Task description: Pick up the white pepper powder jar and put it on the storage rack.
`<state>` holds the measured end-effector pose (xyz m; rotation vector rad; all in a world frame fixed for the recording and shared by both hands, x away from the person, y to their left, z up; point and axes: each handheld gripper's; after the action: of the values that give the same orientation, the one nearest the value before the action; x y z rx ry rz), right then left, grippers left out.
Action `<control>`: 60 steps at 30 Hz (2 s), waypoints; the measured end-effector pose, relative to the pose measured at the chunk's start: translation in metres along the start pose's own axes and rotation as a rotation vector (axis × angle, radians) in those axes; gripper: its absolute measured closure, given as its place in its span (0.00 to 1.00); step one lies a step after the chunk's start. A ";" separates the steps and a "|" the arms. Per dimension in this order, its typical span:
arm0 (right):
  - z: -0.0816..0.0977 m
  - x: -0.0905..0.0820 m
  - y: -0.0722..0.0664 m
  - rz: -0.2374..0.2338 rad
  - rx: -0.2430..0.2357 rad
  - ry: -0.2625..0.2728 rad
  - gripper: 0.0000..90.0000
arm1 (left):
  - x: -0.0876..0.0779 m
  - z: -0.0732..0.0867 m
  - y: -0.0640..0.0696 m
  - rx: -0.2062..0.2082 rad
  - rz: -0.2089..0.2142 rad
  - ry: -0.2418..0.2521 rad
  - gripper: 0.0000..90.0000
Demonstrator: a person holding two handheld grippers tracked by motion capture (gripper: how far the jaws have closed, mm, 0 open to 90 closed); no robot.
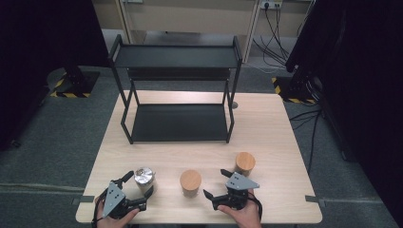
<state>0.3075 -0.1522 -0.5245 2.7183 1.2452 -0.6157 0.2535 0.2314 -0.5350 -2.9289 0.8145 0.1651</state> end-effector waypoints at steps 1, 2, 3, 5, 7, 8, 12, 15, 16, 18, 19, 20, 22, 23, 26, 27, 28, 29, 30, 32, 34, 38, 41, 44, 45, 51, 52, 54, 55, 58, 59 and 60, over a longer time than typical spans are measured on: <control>0.001 -0.001 -0.001 0.026 0.000 0.002 0.06 | -0.004 0.001 0.003 0.007 -0.012 0.014 0.10; 0.001 -0.003 -0.001 0.042 0.000 0.010 0.06 | -0.005 0.001 0.003 0.003 -0.016 0.019 0.10; 0.001 -0.003 -0.001 0.054 0.005 0.015 0.06 | -0.005 0.001 0.003 -0.001 -0.019 0.021 0.10; 0.001 -0.003 -0.001 0.056 0.005 0.017 0.06 | -0.005 0.001 0.003 -0.006 -0.023 0.022 0.10; 0.002 -0.004 -0.002 0.075 0.007 0.023 0.07 | -0.006 0.002 0.003 -0.012 -0.023 0.032 0.10; 0.002 -0.004 -0.003 0.078 -0.003 0.022 0.07 | -0.006 0.002 0.003 -0.010 -0.025 0.034 0.10; 0.002 -0.004 -0.004 0.090 -0.007 0.024 0.07 | -0.007 0.000 0.003 -0.004 -0.034 0.047 0.10; 0.003 -0.005 -0.002 0.088 0.005 0.034 0.08 | -0.008 -0.002 0.003 -0.004 -0.040 0.062 0.10; 0.003 -0.006 -0.002 0.087 0.004 0.040 0.08 | -0.008 -0.003 0.003 -0.006 -0.040 0.064 0.11; 0.003 -0.005 -0.003 0.089 0.003 0.040 0.08 | -0.008 -0.003 0.004 -0.003 -0.039 0.070 0.11; 0.003 -0.006 -0.003 0.090 0.001 0.041 0.09 | -0.007 -0.004 0.004 -0.001 -0.039 0.072 0.12; 0.003 -0.006 -0.003 0.092 0.000 0.044 0.09 | -0.007 -0.004 0.004 -0.001 -0.039 0.072 0.12; 0.003 -0.006 -0.003 0.095 0.004 0.047 0.09 | -0.007 -0.005 0.005 0.002 -0.043 0.076 0.12; 0.003 -0.006 -0.002 0.096 0.006 0.050 0.09 | -0.006 -0.006 0.005 0.005 -0.047 0.077 0.13; 0.003 -0.006 -0.002 0.097 0.008 0.050 0.09 | -0.005 -0.006 0.004 0.004 -0.050 0.077 0.14; 0.003 -0.007 -0.002 0.098 0.011 0.051 0.09 | -0.004 -0.007 0.004 0.001 -0.054 0.080 0.14; 0.003 -0.007 -0.002 0.098 0.012 0.051 0.09 | -0.004 -0.007 0.004 0.001 -0.054 0.080 0.15; 0.003 -0.007 -0.002 0.097 0.011 0.051 0.09 | -0.003 -0.008 0.003 0.001 -0.059 0.081 0.15; 0.003 -0.006 -0.002 0.096 0.010 0.049 0.09 | -0.003 -0.008 0.003 0.001 -0.059 0.081 0.16; 0.003 -0.006 -0.002 0.096 0.009 0.045 0.09 | 0.001 -0.009 0.003 0.000 -0.064 0.080 0.17; 0.003 -0.006 -0.002 0.096 0.009 0.045 0.09 | 0.003 -0.009 0.003 -0.001 -0.066 0.077 0.18; 0.003 -0.005 -0.002 0.094 0.007 0.039 0.09 | 0.007 -0.010 0.004 -0.008 -0.074 0.075 0.19; 0.003 -0.006 -0.002 0.094 0.006 0.040 0.09 | 0.009 -0.010 0.004 -0.002 -0.066 0.066 0.24; 0.003 -0.005 -0.002 0.095 0.006 0.039 0.09 | 0.011 -0.009 0.006 0.009 -0.062 0.058 0.27; 0.003 -0.005 -0.002 0.095 0.006 0.039 0.09 | 0.011 -0.009 0.006 0.009 -0.062 0.058 0.28; 0.003 -0.005 -0.002 0.093 0.007 0.038 0.09 | 0.016 -0.011 0.008 0.040 -0.059 0.053 0.38; 0.003 -0.005 -0.002 0.092 0.006 0.037 0.09 | 0.016 -0.011 0.008 0.035 -0.058 0.054 0.38; 0.003 -0.005 -0.002 0.092 0.007 0.038 0.09 | 0.016 -0.011 0.007 0.023 -0.056 0.056 0.38; 0.003 -0.005 -0.002 0.092 0.007 0.038 0.09 | 0.016 -0.011 0.007 0.023 -0.054 0.054 0.38; 0.003 -0.005 -0.002 0.091 0.007 0.035 0.09 | 0.016 -0.012 0.006 0.024 -0.050 0.052 0.38; 0.003 -0.005 -0.002 0.091 0.007 0.034 0.09 | 0.016 -0.012 0.006 0.025 -0.050 0.050 0.38; 0.003 -0.005 -0.002 0.091 0.006 0.034 0.09 | 0.016 -0.012 0.006 0.029 -0.051 0.049 0.38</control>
<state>0.3022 -0.1551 -0.5246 2.7833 1.1210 -0.5673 0.2651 0.2163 -0.5255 -2.9342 0.7417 0.0769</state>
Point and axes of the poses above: each handheld gripper's, and its own axes: x roughly forward along the jaws, z roughly out of its underside, y roughly to its right, and after that the axes turned 3 degrees about x, right-handed
